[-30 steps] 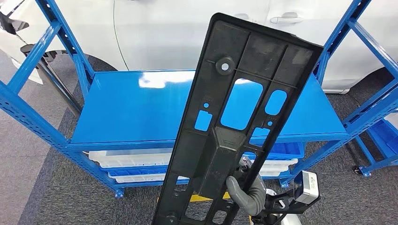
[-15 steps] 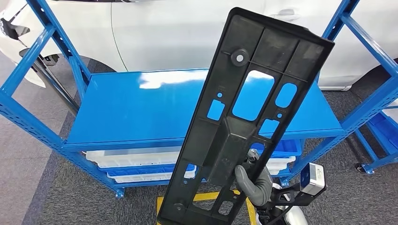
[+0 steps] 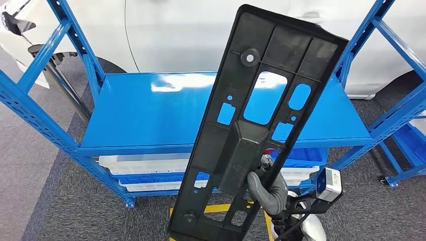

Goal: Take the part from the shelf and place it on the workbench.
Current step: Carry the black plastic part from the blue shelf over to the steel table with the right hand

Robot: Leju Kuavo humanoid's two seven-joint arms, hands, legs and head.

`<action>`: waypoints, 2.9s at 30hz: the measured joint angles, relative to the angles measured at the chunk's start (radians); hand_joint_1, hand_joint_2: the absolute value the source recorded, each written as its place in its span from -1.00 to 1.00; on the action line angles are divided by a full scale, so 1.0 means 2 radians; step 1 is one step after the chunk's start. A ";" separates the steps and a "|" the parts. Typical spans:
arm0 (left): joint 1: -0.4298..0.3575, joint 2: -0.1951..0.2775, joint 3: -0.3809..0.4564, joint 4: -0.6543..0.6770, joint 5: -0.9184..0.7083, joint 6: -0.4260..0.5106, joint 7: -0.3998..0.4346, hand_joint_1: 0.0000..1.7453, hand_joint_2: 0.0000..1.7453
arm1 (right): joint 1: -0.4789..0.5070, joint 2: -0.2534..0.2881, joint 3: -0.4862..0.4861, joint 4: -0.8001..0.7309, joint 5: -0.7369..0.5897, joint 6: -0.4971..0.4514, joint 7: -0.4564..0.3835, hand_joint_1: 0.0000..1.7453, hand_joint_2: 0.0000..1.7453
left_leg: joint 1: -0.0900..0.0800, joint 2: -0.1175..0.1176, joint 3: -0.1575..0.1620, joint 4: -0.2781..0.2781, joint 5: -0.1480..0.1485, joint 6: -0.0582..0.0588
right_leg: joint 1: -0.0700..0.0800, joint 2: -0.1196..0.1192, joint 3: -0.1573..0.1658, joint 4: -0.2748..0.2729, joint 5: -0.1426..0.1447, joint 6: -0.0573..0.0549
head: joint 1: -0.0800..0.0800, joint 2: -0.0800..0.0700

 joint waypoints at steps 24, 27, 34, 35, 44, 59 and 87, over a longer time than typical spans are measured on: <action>-0.005 0.002 0.002 0.000 0.007 0.004 -0.031 -1.00 1.00 | -0.016 0.001 0.013 0.000 0.002 -0.021 -0.014 0.98 1.00 | 0.003 0.002 -0.002 -0.004 0.005 0.002 | -0.002 0.000 -0.033 0.043 -0.034 0.006 | 0.000 0.000; -0.004 0.002 0.002 0.000 0.007 0.003 -0.031 -1.00 1.00 | -0.016 -0.001 0.015 0.000 0.002 -0.023 -0.014 0.98 1.00 | 0.001 0.002 -0.015 -0.001 0.013 0.003 | -0.002 0.000 -0.047 0.103 -0.061 0.009 | 0.000 0.000; -0.005 0.001 0.002 0.000 0.007 0.003 -0.032 -1.00 1.00 | -0.021 -0.003 0.019 0.001 0.002 -0.024 -0.014 0.98 1.00 | 0.000 0.002 -0.031 0.004 0.030 -0.011 | 0.005 0.001 0.039 -0.037 -0.010 -0.006 | 0.000 0.000; -0.004 0.002 0.002 0.000 0.007 0.002 -0.032 -1.00 1.00 | -0.021 -0.003 0.019 0.001 0.002 -0.024 -0.015 0.98 1.00 | 0.000 0.001 -0.033 0.003 0.032 -0.014 | 0.003 0.000 0.037 -0.040 -0.007 -0.010 | 0.000 0.000; -0.004 0.002 0.002 0.000 0.006 0.001 -0.032 -1.00 1.00 | -0.022 -0.004 0.024 0.000 0.001 -0.032 -0.015 0.98 1.00 | 0.003 0.001 -0.034 0.114 -0.041 -0.027 | 0.001 -0.005 -0.014 -0.042 0.037 -0.020 | 0.000 0.000; -0.008 0.003 0.002 0.000 0.005 0.000 -0.031 -1.00 1.00 | -0.020 -0.007 0.028 -0.003 0.002 -0.036 -0.017 0.98 1.00 | 0.001 0.006 -0.013 -0.008 0.015 -0.001 | -0.002 -0.001 -0.039 0.095 -0.023 0.011 | 0.000 0.000; -0.008 0.003 0.003 0.000 0.011 0.002 -0.032 -1.00 1.00 | -0.019 -0.015 0.031 -0.003 -0.001 -0.035 -0.022 0.98 1.00 | -0.001 0.007 0.009 -0.017 0.005 0.000 | -0.001 -0.001 -0.067 0.090 -0.043 0.007 | 0.000 0.000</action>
